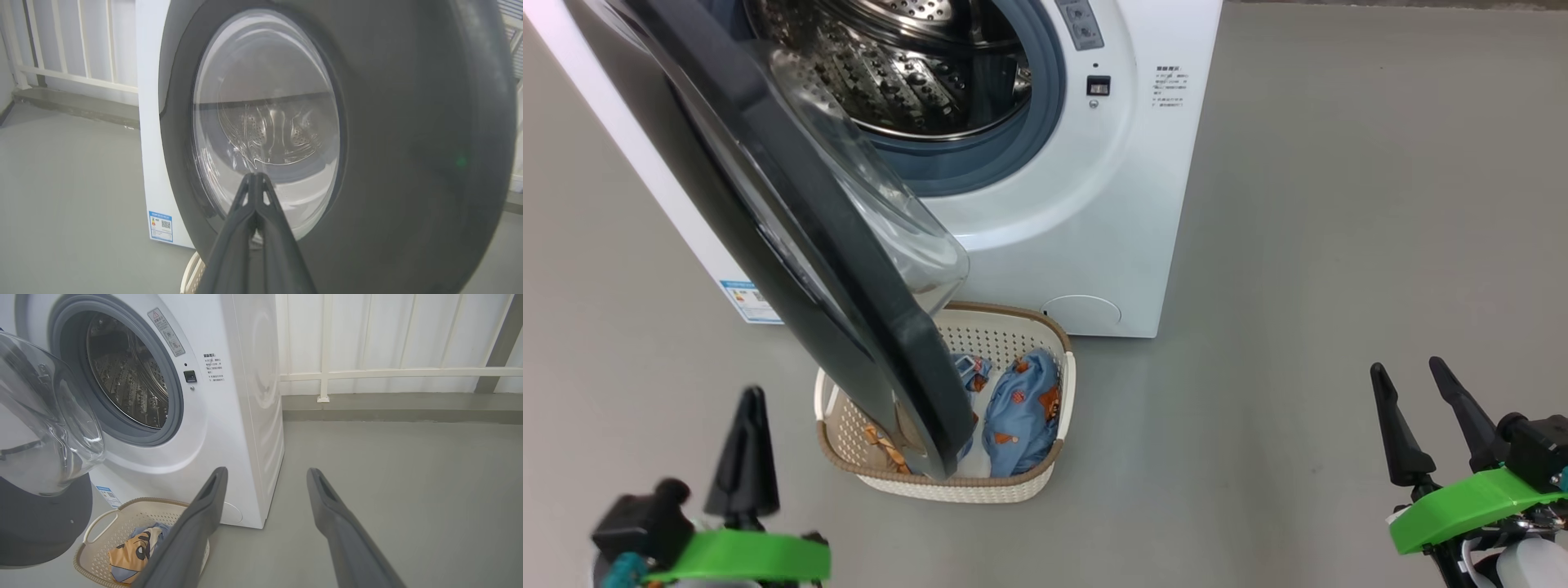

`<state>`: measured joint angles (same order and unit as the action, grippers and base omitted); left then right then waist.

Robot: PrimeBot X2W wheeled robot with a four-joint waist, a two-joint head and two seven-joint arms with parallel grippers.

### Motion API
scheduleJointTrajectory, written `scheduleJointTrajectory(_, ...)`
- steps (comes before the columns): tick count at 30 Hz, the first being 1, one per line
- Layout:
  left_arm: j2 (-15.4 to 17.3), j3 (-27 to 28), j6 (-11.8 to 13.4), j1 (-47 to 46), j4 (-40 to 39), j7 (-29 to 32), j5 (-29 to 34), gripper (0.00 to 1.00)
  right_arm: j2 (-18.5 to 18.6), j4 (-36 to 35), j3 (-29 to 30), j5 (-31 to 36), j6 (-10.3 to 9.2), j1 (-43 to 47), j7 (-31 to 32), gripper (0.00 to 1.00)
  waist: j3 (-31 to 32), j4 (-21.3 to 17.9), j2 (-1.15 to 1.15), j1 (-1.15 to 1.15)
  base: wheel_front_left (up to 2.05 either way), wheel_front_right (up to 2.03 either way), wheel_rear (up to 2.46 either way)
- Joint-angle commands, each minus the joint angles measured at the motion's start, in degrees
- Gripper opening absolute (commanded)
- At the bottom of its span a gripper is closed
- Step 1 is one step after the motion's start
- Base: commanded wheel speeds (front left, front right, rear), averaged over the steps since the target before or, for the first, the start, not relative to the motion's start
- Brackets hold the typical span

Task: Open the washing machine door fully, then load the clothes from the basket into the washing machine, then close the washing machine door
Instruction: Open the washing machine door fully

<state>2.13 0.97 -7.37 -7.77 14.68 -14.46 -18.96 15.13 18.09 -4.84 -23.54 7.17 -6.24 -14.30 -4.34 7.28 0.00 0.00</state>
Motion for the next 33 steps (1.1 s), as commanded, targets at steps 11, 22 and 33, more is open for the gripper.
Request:
scheduleJointTrajectory(11,0.8,-3.8,2.4,-1.0,-24.2,-0.5,2.0,0.00,0.9,-1.7,-0.2,1.1,0.32,0.5,-0.7,1.00,0.7,-0.1,0.00,0.00,0.00,0.00,0.00)
scheduleJointTrajectory(22,0.8,-20.4,3.5,-1.3,-26.1,5.0,-2.7,0.00,0.8,-2.0,-0.6,1.0,0.32,0.6,-0.7,1.00,0.9,-1.0,0.00,0.00,0.00,0.00,0.00)
scheduleJointTrajectory(33,0.8,-25.5,5.0,-4.9,-14.3,4.0,-10.0,0.00,1.0,-2.7,-0.2,1.7,0.32,0.5,-0.7,1.00,0.1,-1.4,0.00,0.00,0.00,0.00,0.00)
